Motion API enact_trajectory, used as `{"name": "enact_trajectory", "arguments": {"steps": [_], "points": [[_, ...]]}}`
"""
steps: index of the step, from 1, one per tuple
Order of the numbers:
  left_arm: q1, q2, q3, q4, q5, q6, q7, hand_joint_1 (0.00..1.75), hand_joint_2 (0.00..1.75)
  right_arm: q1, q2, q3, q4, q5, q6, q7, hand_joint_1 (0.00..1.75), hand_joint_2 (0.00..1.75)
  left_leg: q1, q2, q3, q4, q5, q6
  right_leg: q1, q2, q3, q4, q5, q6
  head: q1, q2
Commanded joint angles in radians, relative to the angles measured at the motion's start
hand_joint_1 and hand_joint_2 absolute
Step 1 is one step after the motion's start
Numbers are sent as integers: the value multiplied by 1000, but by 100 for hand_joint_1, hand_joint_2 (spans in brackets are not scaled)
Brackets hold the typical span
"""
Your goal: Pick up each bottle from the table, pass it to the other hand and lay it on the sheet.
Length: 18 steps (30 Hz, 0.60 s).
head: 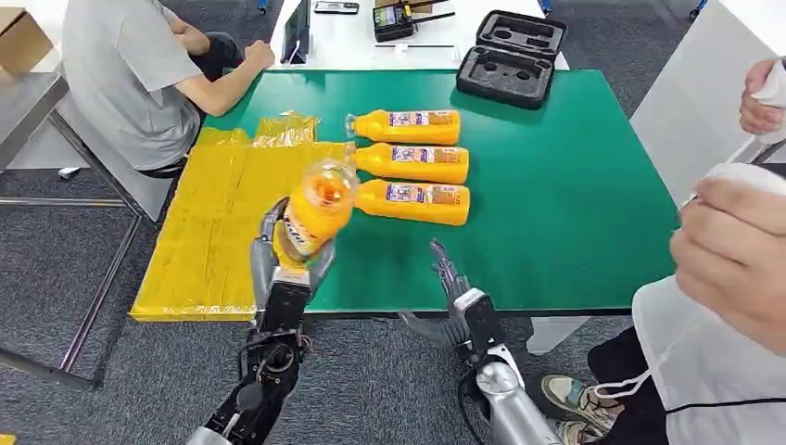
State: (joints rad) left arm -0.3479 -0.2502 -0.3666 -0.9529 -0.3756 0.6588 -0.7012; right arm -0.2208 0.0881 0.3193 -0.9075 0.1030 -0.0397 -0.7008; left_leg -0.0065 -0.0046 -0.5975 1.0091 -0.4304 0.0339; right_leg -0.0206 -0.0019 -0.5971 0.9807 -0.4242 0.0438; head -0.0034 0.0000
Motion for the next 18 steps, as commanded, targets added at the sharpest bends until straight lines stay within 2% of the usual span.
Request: {"name": "enact_trajectory", "arguments": {"steps": [1, 3, 6, 8, 11, 12, 14, 15, 18], "points": [[-99, -52, 490, 162, -651, 39, 3, 159, 175, -5, 14, -36, 4, 3, 10, 3, 0, 175, 1, 2, 1, 0, -1, -1, 1, 2, 1, -1, 0, -1, 0, 0], [-130, -57, 591, 190, -763, 39, 8, 159, 175, 7, 18, -30, -11, 4, 6, 3, 0, 175, 1, 2, 2, 0, -1, -2, 1, 2, 2, 0, 0, -2, 0, 0], [-127, -66, 655, 128, -940, 39, 66, 159, 175, 29, 19, -23, -49, 2, 6, 3, 0, 175, 1, 1, 2, 0, -1, -2, 1, 1, 1, 0, 0, -2, 0, 0], [-139, -62, 682, 131, -963, 39, 76, 161, 175, 45, 23, -17, -72, 1, 3, 3, 0, 175, 2, 2, 3, 1, -2, -2, 2, 2, 2, 0, -1, -2, 0, 0], [-136, -55, 689, 106, -1016, 39, 126, 166, 175, 60, 28, -11, -94, 4, 1, 3, 0, 175, 2, 0, 2, 1, -1, -2, 2, 0, 2, 0, -1, -2, 0, 0], [-130, -40, 688, 77, -1080, 39, 208, 166, 175, 70, 30, -2, -120, 4, 10, 3, 0, 175, 2, 0, 2, 1, -1, -2, 2, 0, 2, 0, -1, -2, 0, 0], [-135, -20, 685, 89, -1068, 39, 206, 166, 175, 79, 37, 2, -130, 9, 3, 3, 0, 175, 2, 2, 3, 1, -2, -2, 2, 2, 3, 0, -1, -2, 0, 0], [-138, -4, 672, 91, -1099, 39, 271, 166, 175, 87, 37, 5, -151, 8, 12, 3, 0, 175, 1, 2, 1, 0, -1, -1, 1, 1, 1, 0, -1, -1, 0, 0], [-138, -4, 672, 91, -1099, 39, 271, 166, 175, 87, 37, 5, -151, 8, 12, 3, 0, 175, 2, 1, 2, 0, -1, -2, 2, 1, 2, 0, -1, -2, 0, 0]]}}
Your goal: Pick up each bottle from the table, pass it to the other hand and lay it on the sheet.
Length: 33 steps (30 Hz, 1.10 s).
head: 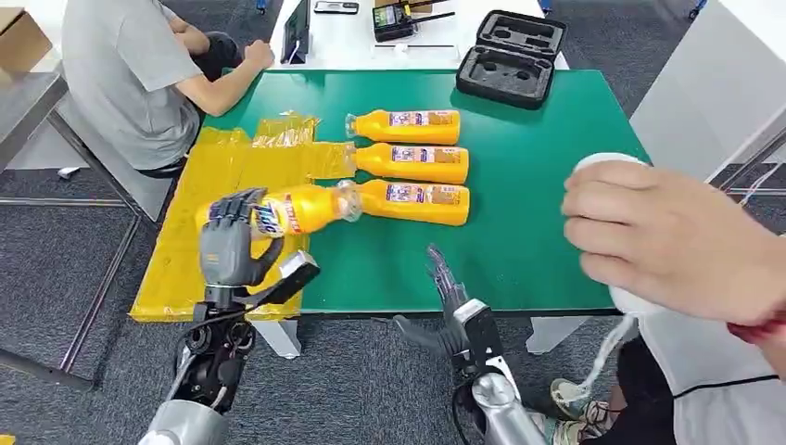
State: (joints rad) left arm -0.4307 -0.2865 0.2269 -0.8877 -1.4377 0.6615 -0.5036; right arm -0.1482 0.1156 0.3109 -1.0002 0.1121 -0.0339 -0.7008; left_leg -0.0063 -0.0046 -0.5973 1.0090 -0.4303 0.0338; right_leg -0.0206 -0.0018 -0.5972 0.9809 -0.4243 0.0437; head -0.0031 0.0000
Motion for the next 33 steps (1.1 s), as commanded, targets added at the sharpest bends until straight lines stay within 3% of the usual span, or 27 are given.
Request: {"name": "enact_trajectory", "arguments": {"steps": [1, 2, 4, 6, 7, 10, 13, 17, 22, 28, 30, 33], "points": [[-55, 32, 79, 26, -37, 37, 74, 166, 175, 14, 9, 13, -58, -2, 6, 3, 0, 175, 1, 1, 1, 0, -1, -1, 1, 1, 1, 0, 0, -1, 0, 0], [-55, 32, 79, 26, -37, 37, 74, 166, 175, 14, 9, 13, -58, -2, 6, 3, 0, 175, 2, 1, 2, 1, -2, -2, 2, 1, 2, 0, -1, -2, 0, 0], [-83, 122, -64, 110, -128, 37, 284, 166, 175, 18, 19, 4, -84, 1, 30, 3, 0, 175, 1, 0, 1, 0, 0, -1, 1, 0, 1, 0, 0, -1, 0, 0], [-122, 160, -109, 194, -125, 37, 321, 164, 175, 17, 14, 6, -84, -10, 25, 3, 0, 175, 3, 1, 4, 1, -2, -3, 3, 0, 4, 0, -1, -3, 0, 0], [-152, 194, -209, 274, -133, 37, 394, 169, 175, 27, 15, -3, -96, -2, 24, 3, 0, 175, 1, 0, 2, 0, -1, -2, 1, 0, 2, 0, -1, -2, 0, 0], [-236, 235, -393, 441, -133, 37, 493, 159, 175, 46, -4, -10, -122, -3, 22, 3, 0, 175, 1, -4, 2, 0, 0, -2, 1, -4, 2, 0, -1, -2, 0, 0], [-276, 259, -501, 556, -133, 37, 537, 161, 175, 47, -18, 5, -156, -4, 19, 3, 0, 175, 1, -4, 1, 0, 1, -1, 1, -4, 2, 0, -1, -1, 0, 0], [-270, 266, -499, 548, -131, 37, 533, 161, 175, 39, -17, 4, -148, -5, 19, 3, 0, 175, 1, 2, 4, 0, -1, -2, 1, 1, 4, 0, -1, -2, 0, 0], [-282, 301, -652, 637, -133, -10, 591, 159, 175, 16, -37, 28, -182, -15, 9, 3, 0, 175, 0, 1, 2, 0, 0, -1, 0, 1, 1, 0, 0, -1, 0, 0], [-282, 308, -683, 640, -133, -17, 594, 159, 175, 16, -43, 33, -190, -13, 6, 3, 0, 175, 2, 1, 2, 1, -1, -2, 2, 1, 2, 0, -1, -2, 0, 0], [-281, 313, -688, 644, -132, -28, 604, 154, 175, 9, -42, 34, -186, -16, 10, 3, 0, 175, 2, 2, 3, 2, -1, -2, 2, 1, 3, 1, -1, -2, 0, 0], [-281, 322, -682, 652, -133, -59, 631, 133, 175, -4, -37, 36, -173, -18, 14, 3, 0, 175, 2, 2, 3, 1, -1, -2, 2, 2, 3, 0, -1, -2, 0, 0]]}}
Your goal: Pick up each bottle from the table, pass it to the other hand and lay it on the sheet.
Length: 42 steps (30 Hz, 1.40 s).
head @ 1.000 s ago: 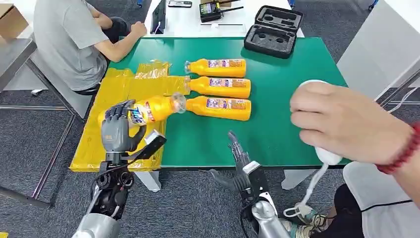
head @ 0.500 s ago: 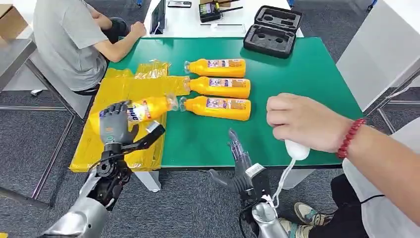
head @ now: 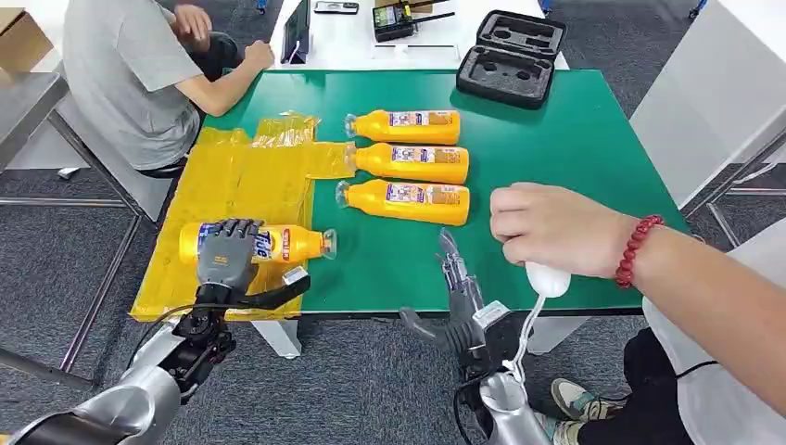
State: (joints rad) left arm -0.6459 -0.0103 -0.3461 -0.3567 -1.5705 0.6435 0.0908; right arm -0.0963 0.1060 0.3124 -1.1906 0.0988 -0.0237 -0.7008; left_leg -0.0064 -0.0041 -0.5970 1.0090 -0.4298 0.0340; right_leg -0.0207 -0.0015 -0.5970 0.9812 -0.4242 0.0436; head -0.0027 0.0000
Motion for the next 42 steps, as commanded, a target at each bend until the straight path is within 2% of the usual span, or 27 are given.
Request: {"name": "enact_trajectory", "arguments": {"steps": [1, 2, 8, 9, 10, 11, 12, 23, 27, 31, 33, 34, 35, 36, 38, 39, 40, 41, 42], "points": [[-67, 47, -108, 122, 0, -49, 45, 126, 175, -58, -26, 34, 21, -5, 6, 3, 0, 175, 1, 2, 1, 1, -1, -1, 1, 2, 1, 0, 0, -2, 0, 0], [-67, 49, -91, 123, 15, -76, 34, 119, 175, -63, -23, 36, 28, -5, 5, 3, 0, 175, 1, 1, 1, 0, -1, -1, 1, 1, 1, 0, 0, -1, 0, 0], [-67, 49, -89, 122, 17, -77, 29, 119, 175, -63, -23, 36, 28, -4, 4, 3, 0, 175, 1, 2, 2, 1, -1, -2, 2, 2, 2, 0, 0, -2, 0, 0], [-62, 48, -68, 118, 43, -88, -36, 98, 175, -65, -22, 38, 28, -10, 9, 3, 0, 175, 2, 2, 3, 1, -2, -2, 2, 2, 3, 0, -1, -2, 0, 0], [-59, 52, -70, 117, 31, -84, -31, 80, 175, -67, -22, 42, 29, -11, 9, 3, 0, 175, 2, 2, 3, 0, -1, -2, 2, 2, 3, 0, -1, -2, 0, 0], [-58, 53, -71, 117, 28, -86, -31, 37, 175, -68, -21, 44, 30, -11, 11, 3, 0, 175, 1, 2, 3, 0, -1, -2, 2, 2, 2, 0, 0, -2, 0, 0], [-55, 56, -69, 119, 24, -88, -24, 2, 175, -71, -18, 48, 36, -14, 17, 3, 0, 175, 2, 2, 3, 1, -2, -2, 2, 2, 3, 0, -1, -2, 0, 0], [-50, 49, -66, 113, 2, -84, -25, 0, 175, -83, -11, 46, 62, -26, 10, 3, 0, 175, 2, 2, 3, 0, -2, -2, 2, 2, 4, 0, -1, -2, 0, 0], [-50, 49, -104, 94, 0, -44, 4, 0, 175, -89, -12, 44, 75, -21, 6, 3, 0, 175, 1, 1, 3, 0, -1, -2, 1, 1, 3, 0, 0, -2, 0, 0], [-45, 35, -93, 58, 0, 33, 35, 0, 175, -88, -16, 45, 74, -16, -2, 3, 0, 175, 1, 0, 2, 0, -1, -1, 1, 0, 2, 0, 0, -1, 0, 0], [-12, 24, -44, -15, 22, 55, 17, 0, 175, -70, -22, 40, 46, -9, -38, 3, 0, 175, 2, 0, 3, 0, -1, -2, 2, 0, 3, -1, -1, -2, 0, 0], [80, 19, 42, -219, 82, 55, -42, 0, 175, -56, -26, 35, 22, -15, -49, 3, 0, 175, 1, -1, 2, 0, -1, -1, 1, -1, 3, -1, -1, -1, 0, 0], [166, -8, 152, -372, 199, 55, -183, 0, 175, -33, -24, 21, -19, -14, -83, 3, 0, 175, 2, 0, 4, 0, -2, -2, 2, -1, 5, -1, -1, -2, 0, 0], [233, -75, 277, -466, 353, 55, -381, 0, 175, -7, -18, -3, -83, -21, -127, 3, 0, 175, 1, 0, 4, -1, -1, -1, 1, 0, 4, -1, -1, -1, 0, 0], [331, -140, 325, -550, 687, 18, -643, 0, 175, 38, -22, -13, -199, -9, -204, 3, 0, 175, 0, -3, 5, -1, -2, -1, 0, -3, 5, -1, -3, -1, 0, 0], [382, -156, 302, -638, 795, -19, -704, 0, 175, 45, -25, -9, -239, 8, -273, 3, 0, 175, -1, -3, 4, -1, -1, 0, -1, -4, 4, -1, -3, 0, 0, 0], [444, -158, 262, -726, 835, 6, -736, 0, 175, 48, -36, 18, -262, 23, -344, 3, 0, 175, -2, -3, 3, -1, -1, 0, -2, -3, 3, -1, -2, 0, 0, 0], [464, -165, 245, -747, 853, 21, -745, 0, 175, 47, -38, 31, -281, 39, -406, 3, 0, 0, -1, -2, 5, 0, -4, -1, -1, -2, 6, -1, -4, -1, 0, 0], [474, -166, 236, -755, 860, 24, -751, 0, 175, 47, -41, 43, -286, 39, -420, 3, 0, 0, -2, 1, 3, 0, -3, 0, -2, 1, 3, -1, -2, 0, 0, 0]]}}
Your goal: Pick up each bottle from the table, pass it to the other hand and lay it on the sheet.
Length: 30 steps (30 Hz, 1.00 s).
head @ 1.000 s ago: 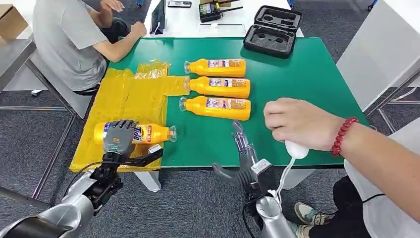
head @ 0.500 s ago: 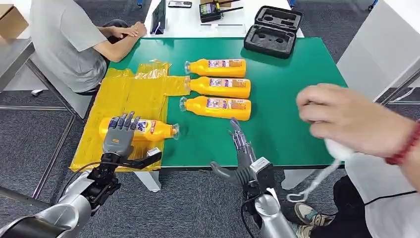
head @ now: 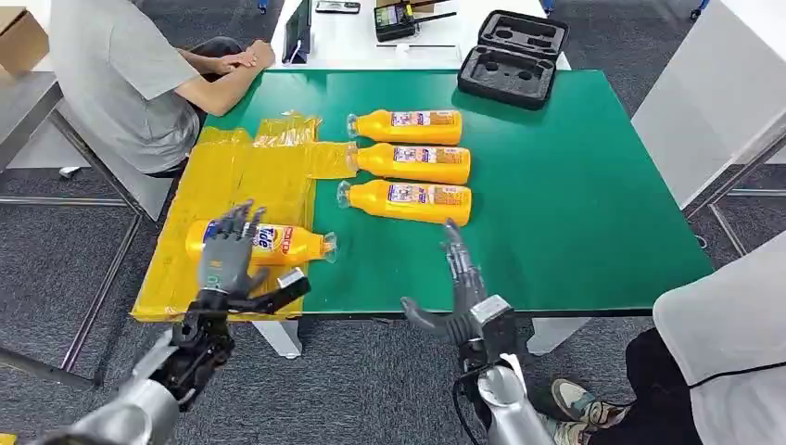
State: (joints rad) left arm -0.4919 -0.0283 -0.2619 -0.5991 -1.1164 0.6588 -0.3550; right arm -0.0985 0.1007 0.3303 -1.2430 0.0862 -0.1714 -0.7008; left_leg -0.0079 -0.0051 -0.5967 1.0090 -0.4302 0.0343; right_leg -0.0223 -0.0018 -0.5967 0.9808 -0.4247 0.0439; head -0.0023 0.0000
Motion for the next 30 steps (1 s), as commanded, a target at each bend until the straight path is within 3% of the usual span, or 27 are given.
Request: {"name": "enact_trajectory", "arguments": {"steps": [1, 2, 3, 6, 20, 22, 23, 24, 27, 29, 30], "points": [[320, -148, 151, -513, 406, 9, -305, 0, 175, 49, -36, 25, -234, 52, -272, 3, 0, 0, -1, 3, 2, 0, -3, 0, -1, 3, 1, -1, -1, -1, 0, 0], [326, -158, 139, -513, 436, 12, -325, 0, 175, 48, -38, 38, -248, 48, -293, 3, 0, 0, 1, 4, 4, 1, -5, -1, 1, 4, 4, 0, -2, -1, 0, 0], [317, -161, 127, -497, 499, 26, -343, 0, 175, 44, -45, 58, -252, 39, -349, 3, 0, 175, 1, 5, 3, 0, -4, -2, 1, 5, 2, -1, -1, -2, 0, 0], [297, -169, 89, -445, 590, 3, -343, 0, 175, 42, -54, 85, -237, 35, -414, 3, 0, 175, 1, 1, 1, 1, -3, -1, 1, 1, 1, -1, -1, -2, -1, 0], [297, -169, 89, -445, 590, 3, -343, 0, 175, 42, -54, 85, -237, 35, -414, 3, 0, 175, 2, 2, 4, 0, -3, -1, 3, 1, 5, -2, -1, -2, 0, 0], [297, -190, 62, -436, 616, 3, -343, 0, 175, 58, -88, 138, -237, -22, -453, 3, 0, 175, 1, 1, 3, -1, -1, 0, 2, 1, 3, -2, 0, -1, -1, 0], [316, -171, 63, -468, 742, -96, -343, 0, 175, 61, -50, 72, -213, 0, -407, 3, 0, 175, 3, 1, 4, 0, -3, -1, 3, 1, 5, -2, -1, -2, -1, 0], [319, -184, 69, -466, 813, -139, -343, 0, 0, 74, -35, 47, -207, -3, -395, 3, 0, 175, 2, 1, 3, 0, -2, -1, 2, 1, 4, -2, -1, -2, -1, 0], [332, -198, 52, -457, 901, -204, -343, 0, 0, 95, 6, -7, -181, 6, -420, 3, 0, 175, 2, 0, 4, -1, -2, -1, 3, -1, 5, -3, -1, -2, -1, 0], [340, -211, 38, -454, 939, -241, -341, 0, 0, 101, 21, -12, -175, 9, -497, 3, 0, 175, 3, 0, 5, -1, -2, -1, 3, -1, 6, -3, -1, -2, 0, 0], [344, -208, 30, -461, 942, -246, -340, 0, 0, 101, 24, -9, -168, 5, -518, 3, 0, 0, 2, 1, 4, -1, -2, -1, 2, 0, 4, -2, -1, -2, -1, 0]]}}
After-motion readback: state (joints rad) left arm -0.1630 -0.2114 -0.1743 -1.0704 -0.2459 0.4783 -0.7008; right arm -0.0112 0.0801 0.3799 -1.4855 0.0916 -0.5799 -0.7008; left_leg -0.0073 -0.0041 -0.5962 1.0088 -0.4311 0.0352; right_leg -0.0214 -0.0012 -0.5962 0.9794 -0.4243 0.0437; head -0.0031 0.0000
